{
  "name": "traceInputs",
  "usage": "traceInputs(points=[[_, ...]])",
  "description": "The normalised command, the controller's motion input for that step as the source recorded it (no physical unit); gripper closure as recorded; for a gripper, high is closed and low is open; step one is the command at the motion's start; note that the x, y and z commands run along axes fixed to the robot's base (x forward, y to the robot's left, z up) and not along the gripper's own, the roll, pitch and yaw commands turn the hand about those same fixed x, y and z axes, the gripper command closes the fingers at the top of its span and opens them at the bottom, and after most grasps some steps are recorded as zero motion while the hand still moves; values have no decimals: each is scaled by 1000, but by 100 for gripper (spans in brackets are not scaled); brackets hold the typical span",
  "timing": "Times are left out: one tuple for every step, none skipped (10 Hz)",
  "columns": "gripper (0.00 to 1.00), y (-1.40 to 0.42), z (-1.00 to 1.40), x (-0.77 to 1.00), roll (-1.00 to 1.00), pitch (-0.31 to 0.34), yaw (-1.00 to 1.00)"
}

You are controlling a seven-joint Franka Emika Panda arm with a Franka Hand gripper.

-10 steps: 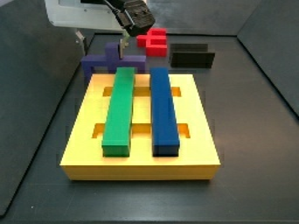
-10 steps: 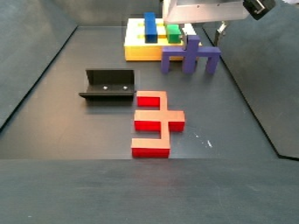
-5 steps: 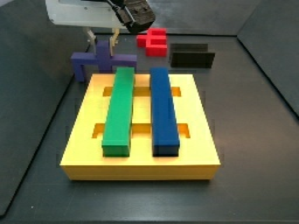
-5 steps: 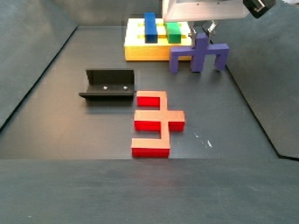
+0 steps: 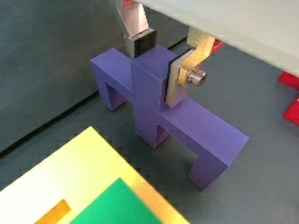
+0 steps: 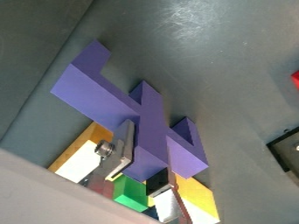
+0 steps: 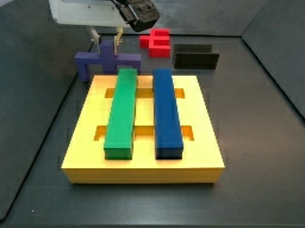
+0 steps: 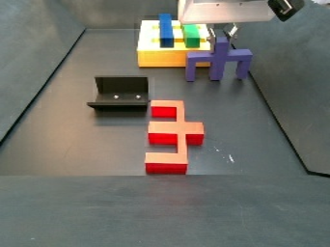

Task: Pick up the purple object. Move up. Move to above the board. Insert the purple object.
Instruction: Pick up the purple object, then move up.

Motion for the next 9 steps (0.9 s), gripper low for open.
traceInputs(points=[[100, 0, 0, 0, 0, 0, 0], [100, 0, 0, 0, 0, 0, 0], [100, 0, 0, 0, 0, 0, 0], [100, 0, 0, 0, 0, 0, 0], [100, 0, 0, 0, 0, 0, 0], [100, 0, 0, 0, 0, 0, 0], [100, 0, 0, 0, 0, 0, 0], [100, 0, 833, 0, 0, 0, 0], [100, 16, 827, 21, 8, -1, -24]])
